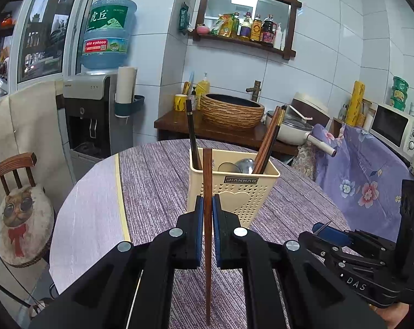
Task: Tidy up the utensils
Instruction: 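Lift the spoon with the right tool while the left tool carries the chopstick over the holder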
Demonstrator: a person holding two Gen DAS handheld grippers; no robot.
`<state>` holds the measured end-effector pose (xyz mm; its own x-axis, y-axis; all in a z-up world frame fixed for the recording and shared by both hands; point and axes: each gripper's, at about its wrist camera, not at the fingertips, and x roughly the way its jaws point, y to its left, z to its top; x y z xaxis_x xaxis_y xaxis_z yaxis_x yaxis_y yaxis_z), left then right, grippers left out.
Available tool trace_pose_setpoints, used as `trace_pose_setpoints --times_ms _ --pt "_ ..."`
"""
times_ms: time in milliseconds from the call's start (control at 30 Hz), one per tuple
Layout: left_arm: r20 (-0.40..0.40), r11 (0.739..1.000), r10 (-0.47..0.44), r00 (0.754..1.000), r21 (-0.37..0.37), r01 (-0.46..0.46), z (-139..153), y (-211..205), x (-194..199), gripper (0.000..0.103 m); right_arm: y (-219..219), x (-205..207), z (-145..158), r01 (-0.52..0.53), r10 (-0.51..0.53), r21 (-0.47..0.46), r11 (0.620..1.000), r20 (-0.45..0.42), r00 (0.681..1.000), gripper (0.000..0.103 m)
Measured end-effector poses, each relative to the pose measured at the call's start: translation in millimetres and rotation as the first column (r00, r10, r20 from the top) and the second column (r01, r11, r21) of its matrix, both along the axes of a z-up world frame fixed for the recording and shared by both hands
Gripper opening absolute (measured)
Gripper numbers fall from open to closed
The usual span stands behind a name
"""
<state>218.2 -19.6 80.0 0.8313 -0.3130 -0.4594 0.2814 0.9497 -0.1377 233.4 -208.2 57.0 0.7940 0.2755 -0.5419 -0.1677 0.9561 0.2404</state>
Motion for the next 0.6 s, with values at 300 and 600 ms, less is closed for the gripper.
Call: trace_pose_setpoints --times_ms 300,600 --pt "0.064 0.999 -0.038 0.997 -0.016 0.040 37 0 0 0.007 -1 15 40 -0.038 0.038 0.006 0.999 0.059 0.998 0.038" --pt "0.173 0.999 -0.014 0.985 -0.031 0.020 109 2 27 0.007 -1 48 115 -0.023 0.028 -0.023 0.999 0.207 0.978 0.038"
